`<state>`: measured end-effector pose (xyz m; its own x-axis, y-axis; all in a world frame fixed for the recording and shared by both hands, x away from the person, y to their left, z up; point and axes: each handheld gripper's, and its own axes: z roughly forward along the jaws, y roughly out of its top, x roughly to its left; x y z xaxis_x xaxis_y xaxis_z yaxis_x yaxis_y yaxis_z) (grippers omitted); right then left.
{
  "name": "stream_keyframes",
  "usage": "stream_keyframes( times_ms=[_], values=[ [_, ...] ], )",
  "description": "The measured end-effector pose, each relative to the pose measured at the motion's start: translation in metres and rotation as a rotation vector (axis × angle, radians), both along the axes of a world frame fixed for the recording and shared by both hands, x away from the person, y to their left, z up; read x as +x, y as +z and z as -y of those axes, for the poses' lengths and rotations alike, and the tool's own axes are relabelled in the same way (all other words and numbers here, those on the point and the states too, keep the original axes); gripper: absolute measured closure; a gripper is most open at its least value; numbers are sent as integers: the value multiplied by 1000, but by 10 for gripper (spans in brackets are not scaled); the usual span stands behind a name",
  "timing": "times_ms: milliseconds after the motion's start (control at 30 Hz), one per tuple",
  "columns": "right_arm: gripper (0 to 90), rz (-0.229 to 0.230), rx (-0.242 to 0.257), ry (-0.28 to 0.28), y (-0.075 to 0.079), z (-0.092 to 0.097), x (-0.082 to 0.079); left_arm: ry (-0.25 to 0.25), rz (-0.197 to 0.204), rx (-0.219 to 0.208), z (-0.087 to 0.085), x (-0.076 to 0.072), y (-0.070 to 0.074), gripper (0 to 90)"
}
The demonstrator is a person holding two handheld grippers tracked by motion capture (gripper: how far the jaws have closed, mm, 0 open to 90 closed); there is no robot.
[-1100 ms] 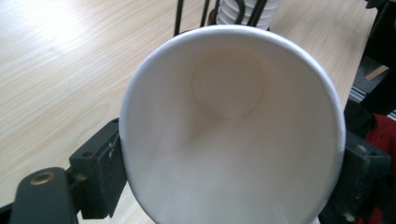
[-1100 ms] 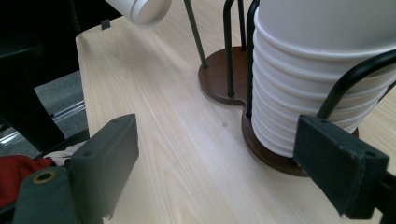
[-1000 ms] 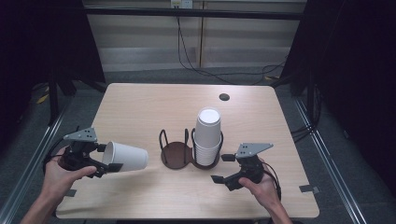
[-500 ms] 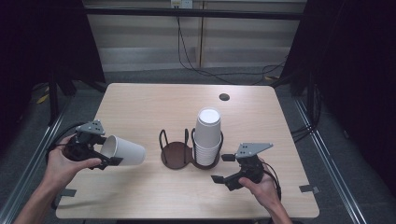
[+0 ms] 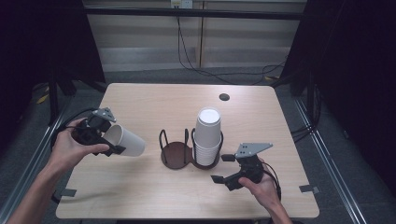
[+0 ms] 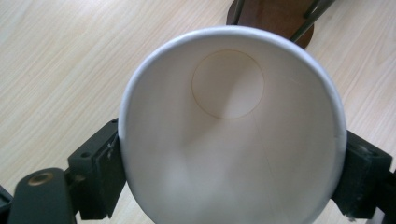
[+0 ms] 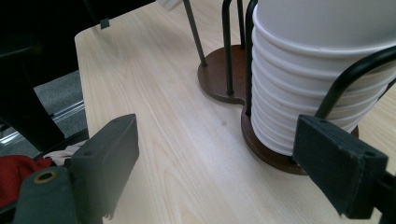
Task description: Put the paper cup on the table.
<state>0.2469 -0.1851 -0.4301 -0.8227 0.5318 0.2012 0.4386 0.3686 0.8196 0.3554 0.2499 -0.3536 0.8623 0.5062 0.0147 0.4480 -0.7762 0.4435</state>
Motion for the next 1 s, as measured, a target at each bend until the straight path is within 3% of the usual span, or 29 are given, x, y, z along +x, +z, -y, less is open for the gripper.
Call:
stream_keyframes(
  times_ms=[67, 200, 400, 500, 633, 733, 833, 900, 1000],
  values=[
    [146, -2, -2, 0, 0, 0, 0, -15, -6, 50, 7, 5, -2, 137],
    [146, -2, -4, 1, -1, 0, 0, -18, -23, 111, 18, 15, -10, 136],
    [146, -3, -13, 2, -2, -1, 1, -23, -37, 170, 35, 29, -12, 133],
    [146, -3, -14, 2, -2, -1, 1, -26, -49, 177, 44, 33, -13, 132],
    [146, -3, -14, 3, -2, -1, 0, -51, -62, 239, 57, 39, -17, 130],
    [146, -6, -14, 5, -2, -1, 0, -53, -49, 239, 65, 42, -21, 129],
    [146, -6, -12, 2, -3, 0, 1, -53, -59, 268, 71, 46, -26, 128],
    [146, -6, -16, 3, -3, 0, 1, -47, -69, 262, 71, 48, -28, 125],
    [146, -6, -18, 5, -3, -1, 1, -38, -48, 282, 73, 48, -32, 115]
  ],
)
